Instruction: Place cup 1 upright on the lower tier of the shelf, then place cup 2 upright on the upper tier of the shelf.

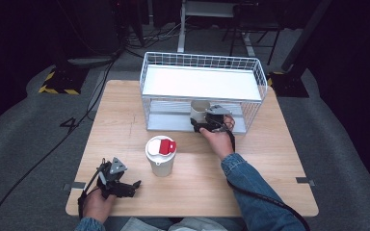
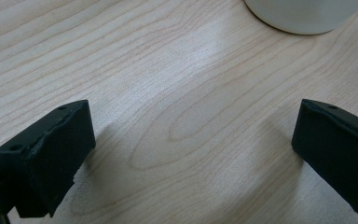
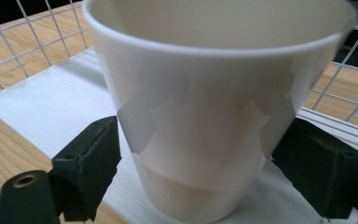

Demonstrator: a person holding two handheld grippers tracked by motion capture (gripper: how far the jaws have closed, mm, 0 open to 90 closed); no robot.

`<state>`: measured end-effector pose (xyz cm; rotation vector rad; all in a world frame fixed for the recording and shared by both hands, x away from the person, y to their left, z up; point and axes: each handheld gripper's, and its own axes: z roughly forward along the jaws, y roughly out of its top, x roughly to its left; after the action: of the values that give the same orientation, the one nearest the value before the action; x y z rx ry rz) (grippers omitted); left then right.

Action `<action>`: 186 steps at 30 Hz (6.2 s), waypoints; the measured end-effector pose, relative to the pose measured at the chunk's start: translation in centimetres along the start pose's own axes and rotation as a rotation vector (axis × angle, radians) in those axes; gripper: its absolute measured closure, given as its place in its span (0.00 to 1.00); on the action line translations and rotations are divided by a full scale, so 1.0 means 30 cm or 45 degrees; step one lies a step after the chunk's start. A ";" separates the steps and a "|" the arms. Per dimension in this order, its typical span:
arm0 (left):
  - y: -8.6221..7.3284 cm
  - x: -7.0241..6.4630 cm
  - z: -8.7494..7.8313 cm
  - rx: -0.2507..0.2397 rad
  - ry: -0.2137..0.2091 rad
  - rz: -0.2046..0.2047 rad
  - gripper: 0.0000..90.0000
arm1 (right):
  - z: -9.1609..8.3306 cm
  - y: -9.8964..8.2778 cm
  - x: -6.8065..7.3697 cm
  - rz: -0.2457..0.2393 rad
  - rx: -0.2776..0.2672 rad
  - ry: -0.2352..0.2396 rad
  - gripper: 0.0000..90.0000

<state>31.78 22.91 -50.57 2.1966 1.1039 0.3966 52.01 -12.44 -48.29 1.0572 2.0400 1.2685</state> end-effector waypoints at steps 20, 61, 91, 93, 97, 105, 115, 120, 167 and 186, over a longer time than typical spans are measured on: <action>0.006 -0.002 0.006 -0.002 -0.015 0.005 0.00 | -0.186 0.039 -0.002 -0.026 -0.019 0.112 0.17; 0.023 0.007 0.020 -0.003 -0.006 -0.002 0.00 | -0.673 -0.092 -0.115 -0.002 0.056 0.202 0.21; 0.033 0.013 0.028 0.001 0.015 -0.017 0.00 | -0.748 -0.415 -0.193 0.071 0.310 0.121 0.21; 0.034 0.013 0.029 0.000 0.013 -0.021 0.00 | -0.747 -0.429 -0.193 0.065 0.326 0.116 0.20; 0.034 0.012 0.030 0.000 0.014 -0.030 0.00 | -0.753 -0.443 -0.194 0.037 0.356 0.115 0.18; 0.035 0.013 0.031 -0.001 0.015 -0.030 0.00 | -0.761 -0.450 -0.179 -0.037 0.381 0.087 0.16; 0.038 0.008 0.035 -0.005 0.053 -0.066 0.00 | -0.768 -0.453 -0.178 -0.048 0.380 0.098 0.16; 0.039 0.004 0.034 0.000 0.053 -0.084 0.00 | -0.767 -0.454 -0.178 -0.047 0.379 0.099 0.16; 0.150 -0.145 -0.016 -0.584 -0.249 0.019 0.00 | -0.767 -0.453 -0.179 -0.047 0.380 0.107 0.16; 0.199 -0.162 0.103 -0.577 -0.191 -0.023 0.00 | -0.767 -0.453 -0.180 -0.047 0.380 0.109 0.16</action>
<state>34.07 15.14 -48.85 1.7840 0.8543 0.4197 33.15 -31.99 -50.49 1.1044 2.3558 1.0273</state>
